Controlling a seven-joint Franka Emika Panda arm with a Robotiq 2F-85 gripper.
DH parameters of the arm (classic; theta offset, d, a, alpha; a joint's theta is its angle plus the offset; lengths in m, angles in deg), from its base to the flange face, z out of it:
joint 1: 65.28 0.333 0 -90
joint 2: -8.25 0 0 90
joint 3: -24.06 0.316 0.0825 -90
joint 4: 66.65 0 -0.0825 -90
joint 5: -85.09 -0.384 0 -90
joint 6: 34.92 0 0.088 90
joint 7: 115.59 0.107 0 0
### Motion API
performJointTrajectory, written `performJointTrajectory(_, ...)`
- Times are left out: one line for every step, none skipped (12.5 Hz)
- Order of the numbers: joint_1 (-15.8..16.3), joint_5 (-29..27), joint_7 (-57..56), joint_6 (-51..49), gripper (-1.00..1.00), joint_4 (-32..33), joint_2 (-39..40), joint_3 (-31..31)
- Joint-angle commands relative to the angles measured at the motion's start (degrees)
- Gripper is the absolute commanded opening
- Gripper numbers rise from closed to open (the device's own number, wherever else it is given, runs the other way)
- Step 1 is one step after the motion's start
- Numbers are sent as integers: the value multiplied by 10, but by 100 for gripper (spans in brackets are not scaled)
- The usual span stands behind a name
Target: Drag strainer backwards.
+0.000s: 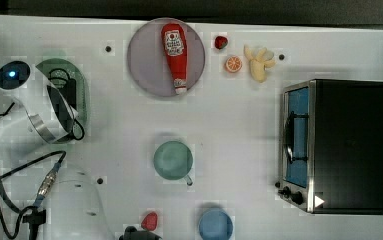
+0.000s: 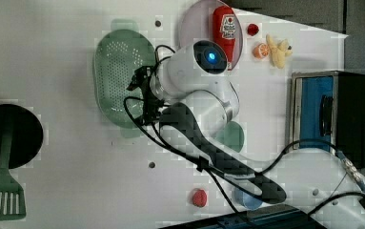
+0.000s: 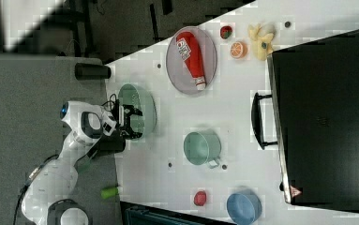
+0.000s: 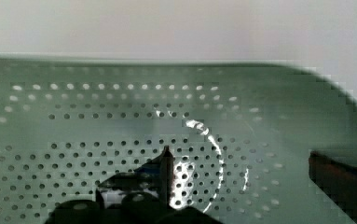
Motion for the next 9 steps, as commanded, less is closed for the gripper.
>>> performJointTrajectory(13,-12,21,36,100,37,-31,6)
performJointTrajectory(16,-19,21,46,100,54,-40,5)
performJointTrajectory(20,-31,21,56,100,69,-48,5)
performJointTrajectory(25,-42,21,61,100,83,-56,4)
performJointTrajectory(29,-49,21,66,100,97,-65,3)
performJointTrajectory(36,-50,21,67,100,110,-73,1)
performJointTrajectory(42,-52,21,69,100,122,-81,-1)
performJointTrajectory(48,-59,21,73,100,134,-89,-2)
performJointTrajectory(52,-69,21,76,100,147,-97,-2)
